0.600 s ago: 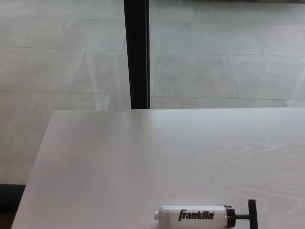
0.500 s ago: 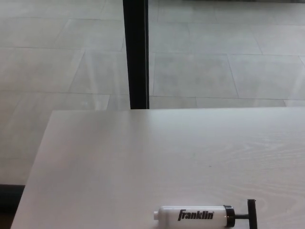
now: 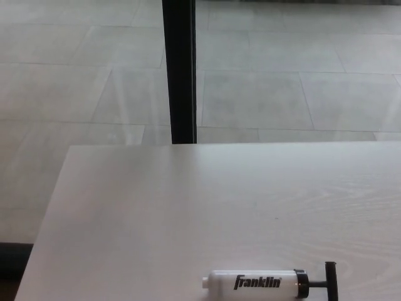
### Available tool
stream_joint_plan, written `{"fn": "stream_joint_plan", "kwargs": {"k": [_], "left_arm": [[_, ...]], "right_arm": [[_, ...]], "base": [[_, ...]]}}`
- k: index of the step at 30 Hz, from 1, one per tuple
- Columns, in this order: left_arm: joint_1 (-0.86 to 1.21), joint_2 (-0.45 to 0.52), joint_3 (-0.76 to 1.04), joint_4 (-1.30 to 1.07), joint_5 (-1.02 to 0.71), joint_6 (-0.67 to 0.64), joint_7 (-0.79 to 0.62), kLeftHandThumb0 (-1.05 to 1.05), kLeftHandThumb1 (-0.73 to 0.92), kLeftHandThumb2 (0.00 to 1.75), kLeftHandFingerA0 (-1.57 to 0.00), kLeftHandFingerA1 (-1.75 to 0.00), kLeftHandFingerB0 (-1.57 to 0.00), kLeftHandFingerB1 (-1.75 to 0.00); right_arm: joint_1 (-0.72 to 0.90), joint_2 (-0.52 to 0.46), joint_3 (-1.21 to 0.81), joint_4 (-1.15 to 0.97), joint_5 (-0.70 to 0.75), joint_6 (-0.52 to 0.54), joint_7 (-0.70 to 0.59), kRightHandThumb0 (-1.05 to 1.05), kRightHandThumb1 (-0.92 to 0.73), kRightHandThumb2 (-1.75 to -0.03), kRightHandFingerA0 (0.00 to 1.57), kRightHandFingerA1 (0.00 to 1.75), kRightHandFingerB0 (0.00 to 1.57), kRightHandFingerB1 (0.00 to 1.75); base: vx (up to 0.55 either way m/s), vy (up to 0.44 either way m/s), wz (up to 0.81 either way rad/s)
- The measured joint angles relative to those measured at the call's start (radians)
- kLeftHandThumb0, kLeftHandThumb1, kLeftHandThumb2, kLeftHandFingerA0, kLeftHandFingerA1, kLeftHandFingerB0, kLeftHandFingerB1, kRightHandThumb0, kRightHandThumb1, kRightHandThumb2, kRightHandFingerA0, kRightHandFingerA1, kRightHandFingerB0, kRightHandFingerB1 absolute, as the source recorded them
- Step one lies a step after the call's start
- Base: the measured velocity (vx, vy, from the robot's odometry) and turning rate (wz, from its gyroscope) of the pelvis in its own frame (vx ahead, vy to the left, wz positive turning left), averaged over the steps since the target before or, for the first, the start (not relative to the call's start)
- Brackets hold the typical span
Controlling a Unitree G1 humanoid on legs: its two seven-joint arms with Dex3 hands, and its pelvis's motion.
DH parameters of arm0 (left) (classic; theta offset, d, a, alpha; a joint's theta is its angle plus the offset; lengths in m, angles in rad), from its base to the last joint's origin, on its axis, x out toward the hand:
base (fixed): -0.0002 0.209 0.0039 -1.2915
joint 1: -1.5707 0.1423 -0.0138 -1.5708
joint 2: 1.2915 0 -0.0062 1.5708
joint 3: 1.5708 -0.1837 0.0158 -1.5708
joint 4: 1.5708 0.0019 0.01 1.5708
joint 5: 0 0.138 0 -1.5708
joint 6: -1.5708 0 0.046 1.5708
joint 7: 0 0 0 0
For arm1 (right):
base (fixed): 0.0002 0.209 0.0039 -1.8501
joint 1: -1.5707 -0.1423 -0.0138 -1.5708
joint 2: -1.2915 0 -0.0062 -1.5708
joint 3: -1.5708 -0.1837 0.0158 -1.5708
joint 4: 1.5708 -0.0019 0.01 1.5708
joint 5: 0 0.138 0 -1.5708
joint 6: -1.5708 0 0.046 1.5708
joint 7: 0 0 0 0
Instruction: The robot uses its left hand to lift the air pump kept on the middle of the desk and use the right hand to pull out the handle
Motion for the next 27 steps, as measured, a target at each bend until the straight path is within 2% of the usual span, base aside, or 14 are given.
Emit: {"fn": "stream_joint_plan", "kwargs": {"k": [1, 2, 3, 4, 5, 7, 11, 12, 13, 17, 18, 19, 21, 27], "left_arm": [[-0.023, 0.004, 0.002, -0.027, -0.002, -0.004, 0.001, -0.62, 0.74, 0.62, -0.64, -0.51, -0.57, -0.43], [-0.053, 0.007, 0.003, -0.063, -0.004, -0.009, 0.003, -0.62, 0.76, 0.63, -0.62, -0.48, -0.5, -0.43], [-0.071, 0.008, 0.002, -0.089, -0.005, -0.01, 0.005, -0.65, 0.73, 0.62, -0.66, -0.5, -0.52, -0.42], [-0.077, 0.008, 0.002, -0.102, -0.005, -0.01, 0.006, -0.65, 0.73, 0.62, -0.66, -0.5, -0.52, -0.42], [-0.11, 0.007, -0.002, -0.165, -0.005, -0.011, 0.008, -0.63, 0.72, 0.62, -0.64, -0.5, -0.52, -0.43], [-0.146, 0.002, -0.008, -0.243, -0.005, -0.01, 0.012, -0.64, 0.71, 0.62, -0.68, -0.53, -0.59, -0.42], [-0.212, -0.016, -0.034, -0.39, 0.001, -0.01, 0.022, -0.65, 0.69, 0.61, -0.58, -0.52, -0.54, -0.45], [-0.234, -0.026, -0.049, -0.436, 0.003, -0.009, 0.025, -0.62, 0.69, 0.63, -0.55, -0.5, -0.49, -0.43], [-0.249, -0.033, -0.06, -0.468, 0.005, -0.008, 0.026, -0.56, 0.7, 0.6, -0.53, -0.51, -0.5, -0.44], [-0.307, -0.076, -0.121, -0.608, 0.011, -0.006, 0.034, -0.61, 0.69, 0.61, -0.47, -0.49, -0.47, -0.44], [-0.323, -0.092, -0.143, -0.652, 0.014, -0.004, 0.037, -0.55, 0.72, 0.62, -0.42, -0.51, -0.45, -0.46], [-0.333, -0.107, -0.162, -0.685, 0.017, -0.003, 0.039, -0.56, 0.71, 0.61, -0.42, -0.54, -0.46, -0.47], [-0.355, -0.144, -0.211, -0.759, 0.026, -0.001, 0.044, -0.56, 0.7, 0.61, -0.41, -0.55, -0.44, -0.47], [-0.394, -0.269, -0.385, -0.963, 0.069, 0.004, 0.06, -0.67, 0.82, 0.65, -0.4, -0.53, -0.42, -0.44]], "right_arm": [[-0.018, -0.001, -0.012, -0.031, 0.01, 0.005, -0.002, -0.53, -0.75, -0.62, 0.39, 0.64, 0.26, 0.38], [-0.043, -0.001, -0.025, -0.072, 0.021, 0.014, -0.005, -0.55, -0.74, -0.62, 0.48, 0.68, 0.3, 0.37], [-0.057, -0.001, -0.03, -0.099, 0.029, 0.018, -0.005, -0.6, -0.58, -0.93, 0.52, 0.68, 0.31, 0.51], [-0.063, -0.001, -0.031, -0.11, 0.031, 0.02, -0.006, -0.6, -0.58, -0.93, 0.52, 0.68, 0.31, 0.51], [-0.089, -0.001, -0.03, -0.157, 0.037, 0.023, -0.008, -0.57, -0.72, -0.62, 0.55, 0.55, 0.37, 0.36], [-0.119, 0.005, -0.023, -0.206, 0.039, 0.028, -0.012, -0.57, -0.73, -0.62, 0.51, 0.54, 0.34, 0.35], [-0.171, 0.033, -0.002, -0.29, 0.04, 0.035, -0.017, -0.6, -0.76, -0.63, 0.5, 0.61, 0.33, 0.35], [-0.187, 0.045, 0.009, -0.316, 0.039, 0.037, -0.019, -0.53, -0.8, -0.64, 0.45, 0.62, 0.31, 0.35], [-0.198, 0.055, 0.018, -0.334, 0.039, 0.038, -0.019, -0.51, -0.82, -0.64, 0.48, 0.57, 0.3, 0.34], [-0.234, 0.112, 0.062, -0.418, 0.039, 0.042, -0.023, -0.57, -0.79, -0.64, 0.54, 0.58, 0.34, 0.35], [-0.244, 0.132, 0.078, -0.444, 0.039, 0.043, -0.023, -0.64, -0.6, -0.97, 0.58, 0.72, 0.33, 0.52], [-0.248, 0.149, 0.092, -0.464, 0.038, 0.044, -0.024, -0.65, -0.75, -0.62, 0.61, 0.71, 0.4, 0.38], [-0.26, 0.194, 0.131, -0.512, 0.036, 0.044, -0.027, -0.66, -0.77, -0.63, 0.62, 0.72, 0.41, 0.37], [-0.269, 0.337, 0.269, -0.637, 0.03, 0.045, -0.03, -0.66, -0.79, -0.64, 0.67, 0.76, 0.38, 0.39]], "base": [[0.0, 0.0, 0.0], [0.0, 0.0, 0.0], [0.0, 0.0, 0.0], [0.0, 0.0, 0.0], [0.0, 0.0, 0.0], [0.0, 0.0, 0.0], [0.0, 0.0, 0.0], [0.0, 0.0, 0.0], [0.0, 0.0, 0.0], [0.0, 0.0, 0.0], [0.0, 0.0, 0.0], [0.0, 0.0, 0.0], [0.0, 0.0, 0.0], [0.0, 0.0, 0.0]]}}
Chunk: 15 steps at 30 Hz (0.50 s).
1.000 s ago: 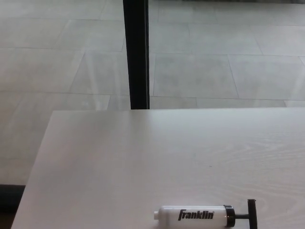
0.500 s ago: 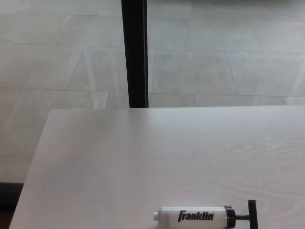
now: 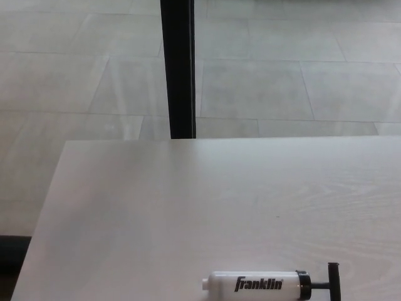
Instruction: The robot uses its left hand to lift the air pump kept on the middle of the desk and use the right hand to pull out the handle
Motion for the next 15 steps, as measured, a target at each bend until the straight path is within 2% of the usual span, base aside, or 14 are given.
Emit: {"fn": "stream_joint_plan", "kwargs": {"k": [1, 2, 3, 9, 13, 15], "left_arm": [[-0.003, -0.022, -0.034, -0.035, 0.011, 0.0, 0.001, -0.68, 0.85, 0.66, -0.45, -0.52, -0.44, -0.46], [-0.003, -0.044, -0.073, -0.074, 0.024, 0.0, 0.004, -0.68, 0.65, 1.02, -0.4, -0.59, -0.4, -0.56], [-0.003, -0.063, -0.112, -0.109, 0.037, 0.001, 0.008, -0.65, 0.83, 0.65, -0.46, -0.52, -0.47, -0.45], [-0.004, -0.147, -0.324, -0.271, 0.12, 0.005, 0.023, -0.64, 0.83, 0.64, -0.46, -0.59, -0.4, -0.47], [-0.012, -0.157, -0.419, -0.321, 0.173, 0.005, 0.029, -0.63, 0.82, 0.64, -0.44, -0.58, -0.38, -0.46], [-0.017, -0.157, -0.452, -0.336, 0.194, 0.006, 0.031, -0.6, 0.76, 0.63, -0.37, -0.57, -0.36, -0.44]], "right_arm": [[0.0, 0.024, 0.026, -0.02, -0.002, 0.0, 0.0, -0.66, -0.8, -0.63, 0.66, 0.77, 0.42, 0.39], [0.0, 0.051, 0.054, -0.043, -0.003, 0.0, 0.0, -0.65, -0.8, -0.64, 0.66, 0.78, 0.45, 0.4], [0.0, 0.076, 0.081, -0.065, -0.005, 0.001, -0.001, -0.67, -0.82, -0.64, 0.66, 0.81, 0.47, 0.4], [0.0, 0.196, 0.209, -0.158, -0.014, 0.004, -0.006, -0.69, -0.8, -0.64, 0.73, 0.92, 0.5, 0.44], [0.0, 0.235, 0.251, -0.189, -0.015, 0.006, -0.008, -0.68, -0.79, -0.64, 0.74, 0.94, 0.53, 0.46], [-0.001, 0.246, 0.264, -0.197, -0.015, 0.007, -0.009, -0.69, -0.77, -0.62, 0.75, 0.93, 0.58, 0.47]], "base": [[0.0, 0.0, 0.0], [0.0, 0.0, 0.0], [0.0, 0.0, 0.0], [0.0, 0.0, 0.0], [0.0, 0.0, 0.0], [0.0, 0.0, 0.0]]}}
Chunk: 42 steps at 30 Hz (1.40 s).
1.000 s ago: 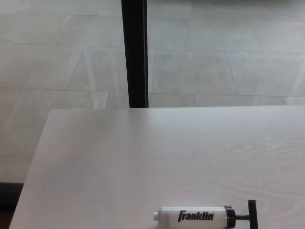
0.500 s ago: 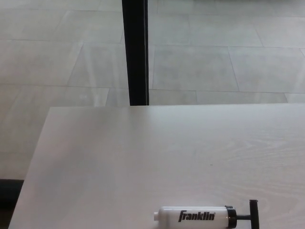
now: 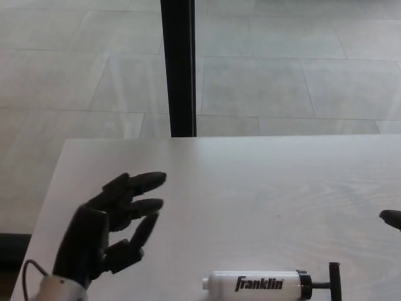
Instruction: The robot uses its left hand to lift the air pump kept on the middle of the desk and use the right hand to pull out the handle
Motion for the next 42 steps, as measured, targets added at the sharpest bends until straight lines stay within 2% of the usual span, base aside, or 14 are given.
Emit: {"fn": "stream_joint_plan", "kwargs": {"k": [7, 8, 12, 13, 15, 25, 27, 32, 34, 35, 39, 40, 41, 42], "left_arm": [[-0.047, 0.02, -0.127, -0.025, 0.103, 0.024, -0.003, -0.57, 0.49, 0.93, -0.21, -0.59, -0.34, -0.58], [-0.056, 0.026, -0.141, -0.027, 0.116, 0.027, -0.004, -0.55, 0.69, 0.6, -0.22, -0.57, -0.33, -0.44], [-0.094, 0.045, -0.189, -0.034, 0.162, 0.048, -0.014, -0.75, 0.7, 0.61, -0.17, -0.59, -0.26, -0.41], [-0.107, 0.05, -0.203, -0.035, 0.181, 0.057, -0.017, -0.87, 0.59, 1.04, 0.0, -0.42, -0.09, -0.37], [-0.129, 0.057, -0.229, -0.037, 0.214, 0.073, -0.024, -1.05, 0.67, 1.09, 0.0, -0.18, 0.0, 0.0], [-0.209, 0.08, -0.331, -0.041, 0.362, 0.143, -0.082, -1.0, 0.61, 1.06, 0.0, -0.17, 0.0, 0.0], [-0.227, 0.081, -0.354, -0.041, 0.397, 0.159, -0.097, -1.0, 0.6, 1.05, 0.0, -0.18, 0.0, 0.0], [-0.259, 0.081, -0.407, -0.04, 0.475, 0.194, -0.132, -0.98, 0.73, 0.62, 0.0, 0.0, 0.0, -0.14], [-0.27, 0.08, -0.432, -0.038, 0.509, 0.21, -0.149, -0.96, 0.57, 1.0, 0.0, -0.15, -0.06, -0.03], [-0.274, 0.08, -0.443, -0.037, 0.524, 0.218, -0.155, -0.95, 0.57, 1.0, 0.0, -0.16, -0.06, -0.04], [-0.286, 0.074, -0.495, -0.029, 0.588, 0.252, -0.181, -0.95, 0.58, 0.99, 0.0, -0.17, -0.03, -0.06], [-0.287, 0.073, -0.506, -0.027, 0.603, 0.259, -0.185, -1.01, 0.6, 0.97, 0.0, -0.09, -0.11, -0.03], [-0.288, 0.072, -0.519, -0.023, 0.62, 0.268, -0.19, -0.9, 0.54, 0.8, 0.0, 0.0, -0.05, -0.13], [-0.29, 0.072, -0.533, -0.019, 0.637, 0.278, -0.195, -0.93, 0.58, 0.97, 0.0, -0.17, -0.03, -0.11]], "right_arm": [[0.0, 0.038, 0.028, -0.032, 0.003, 0.013, -0.004, -0.7, -0.75, -0.63, 0.77, 0.94, 0.57, 0.47], [0.0, 0.04, 0.031, -0.035, 0.003, 0.015, -0.005, -0.7, -0.76, -0.63, 0.77, 0.95, 0.57, 0.48], [0.0, 0.05, 0.038, -0.041, 0.004, 0.021, -0.006, -0.73, -0.58, -0.88, 0.78, 0.94, 0.55, 0.58], [-0.001, 0.052, 0.04, -0.042, 0.004, 0.022, -0.007, -0.73, -0.57, -0.88, 0.78, 0.96, 0.58, 0.59], [-0.001, 0.057, 0.042, -0.042, 0.004, 0.024, -0.008, -0.72, -0.57, -0.88, 0.79, 0.97, 0.58, 0.6], [-0.002, 0.073, 0.045, -0.043, 0.003, 0.032, -0.009, -0.67, -0.73, -0.62, 0.74, 1.0, 0.66, 0.53], [-0.003, 0.075, 0.045, -0.043, 0.003, 0.034, -0.01, -0.63, -0.61, -1.03, 0.78, 0.94, 0.6, 0.66], [-0.005, 0.08, 0.045, -0.043, 0.004, 0.037, -0.01, -0.66, -0.72, -0.62, 0.76, 1.0, 0.69, 0.52], [-0.006, 0.082, 0.045, -0.043, 0.004, 0.039, -0.011, -0.66, -0.74, -0.64, 0.75, 1.01, 0.67, 0.52], [-0.006, 0.083, 0.045, -0.043, 0.004, 0.04, -0.011, -0.62, -0.61, -1.03, 0.78, 0.95, 0.59, 0.65], [-0.007, 0.087, 0.045, -0.043, 0.005, 0.043, -0.012, -0.59, -0.59, -1.02, 0.78, 0.94, 0.6, 0.65], [-0.007, 0.088, 0.045, -0.044, 0.005, 0.043, -0.013, -0.65, -0.71, -0.61, 0.78, 0.97, 0.68, 0.51], [-0.007, 0.089, 0.045, -0.044, 0.005, 0.044, -0.013, -0.62, -0.59, -1.01, 0.78, 0.93, 0.6, 0.65], [-0.007, 0.091, 0.045, -0.045, 0.006, 0.045, -0.013, -0.65, -0.7, -0.61, 0.79, 0.98, 0.68, 0.51]], "base": [[0.0, 0.0, 0.0], [0.0, 0.0, 0.0], [0.0, 0.0, 0.0], [0.0, 0.0, 0.0], [0.0, 0.0, 0.0], [0.0, 0.0, 0.0], [0.0, 0.0, 0.0], [0.0, 0.0, 0.0], [0.0, 0.0, 0.0], [0.0, 0.0, 0.0], [0.0, 0.0, 0.0], [0.0, 0.0, 0.0], [0.0, 0.0, 0.0], [0.0, 0.0, 0.0]]}}
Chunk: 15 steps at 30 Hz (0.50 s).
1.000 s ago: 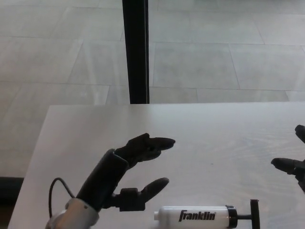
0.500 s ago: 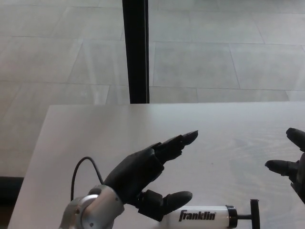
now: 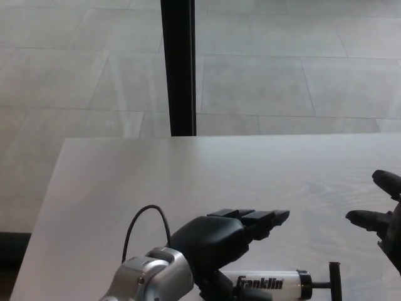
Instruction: The robot uses its left hand to lift the air pump kept on the middle of the desk and use the right hand to pull out the handle
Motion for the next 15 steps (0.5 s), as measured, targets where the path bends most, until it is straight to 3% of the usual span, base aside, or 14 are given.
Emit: {"fn": "stream_joint_plan", "kwargs": {"k": [3, 4, 6, 7, 8, 9, 12, 13, 14, 15], "left_arm": [[-0.001, -0.001, -0.032, 0.014, 0.04, 0.022, -0.009, -0.9, 0.57, 0.97, 0.0, -0.2, 0.0, -0.16], [-0.002, -0.001, -0.05, 0.021, 0.061, 0.035, -0.014, -0.93, 0.59, 0.98, 0.0, -0.18, -0.07, -0.18], [-0.003, -0.001, -0.078, 0.032, 0.096, 0.056, -0.019, -0.82, 0.53, 0.95, 0.0, -0.31, -0.1, -0.4], [-0.003, -0.001, -0.089, 0.038, 0.109, 0.064, -0.019, -0.82, 0.53, 0.95, 0.0, -0.31, -0.1, -0.4], [-0.003, -0.001, -0.102, 0.046, 0.127, 0.074, -0.019, -0.79, 0.65, 0.61, -0.04, -0.42, -0.21, -0.35], [-0.003, -0.001, -0.114, 0.052, 0.141, 0.083, -0.019, -0.75, 0.51, 0.88, -0.13, -0.55, -0.24, -0.49], [-0.008, -0.006, -0.149, 0.072, 0.191, 0.109, -0.004, -0.71, 0.54, 0.87, -0.19, -0.59, -0.27, -0.51], [-0.011, -0.01, -0.16, 0.077, 0.207, 0.117, 0.005, -0.67, 0.51, 0.94, -0.16, -0.58, -0.35, -0.57], [-0.015, -0.016, -0.17, 0.085, 0.225, 0.126, 0.016, -0.69, 0.54, 0.95, -0.27, -0.64, -0.39, -0.57], [-0.02, -0.023, -0.181, 0.095, 0.244, 0.135, 0.028, -0.69, 0.54, 0.95, -0.27, -0.64, -0.39, -0.57]], "right_arm": [[-0.001, 0.003, 0.0, -0.004, 0.001, 0.003, -0.001, -0.64, -0.71, -0.61, 0.78, 0.97, 0.67, 0.51], [-0.001, 0.005, 0.0, -0.007, 0.002, 0.004, -0.001, -0.64, -0.7, -0.61, 0.79, 0.97, 0.67, 0.51], [-0.001, 0.01, 0.0, -0.013, 0.003, 0.007, -0.002, -0.64, -0.71, -0.61, 0.78, 0.97, 0.67, 0.52], [-0.001, 0.013, -0.001, -0.015, 0.004, 0.008, -0.002, -0.64, -0.71, -0.61, 0.78, 0.97, 0.67, 0.52], [-0.001, 0.015, -0.001, -0.018, 0.004, 0.008, -0.002, -0.6, -0.59, -1.01, 0.78, 0.92, 0.6, 0.65], [-0.001, 0.017, -0.001, -0.019, 0.005, 0.009, -0.002, -0.62, -0.71, -0.61, 0.78, 0.97, 0.67, 0.51], [-0.002, 0.02, -0.001, -0.026, 0.008, 0.012, -0.004, -0.62, -0.71, -0.61, 0.77, 0.97, 0.67, 0.51], [-0.002, 0.022, -0.002, -0.028, 0.009, 0.013, -0.004, -0.61, -0.71, -0.61, 0.78, 0.96, 0.67, 0.52], [-0.002, 0.023, -0.002, -0.029, 0.009, 0.014, -0.006, -0.61, -0.7, -0.61, 0.81, 0.96, 0.69, 0.52], [-0.002, 0.024, -0.003, -0.031, 0.011, 0.015, -0.007, -0.61, -0.7, -0.61, 0.81, 0.96, 0.69, 0.52]], "base": [[0.0, 0.0, 0.0], [0.0, 0.0, 0.0], [0.0, 0.0, 0.0], [0.0, 0.0, 0.0], [0.0, 0.0, 0.0], [0.0, 0.0, 0.0], [0.0, 0.0, 0.0], [0.0, 0.0, 0.0], [0.0, 0.0, 0.0], [0.0, 0.0, 0.0]]}}
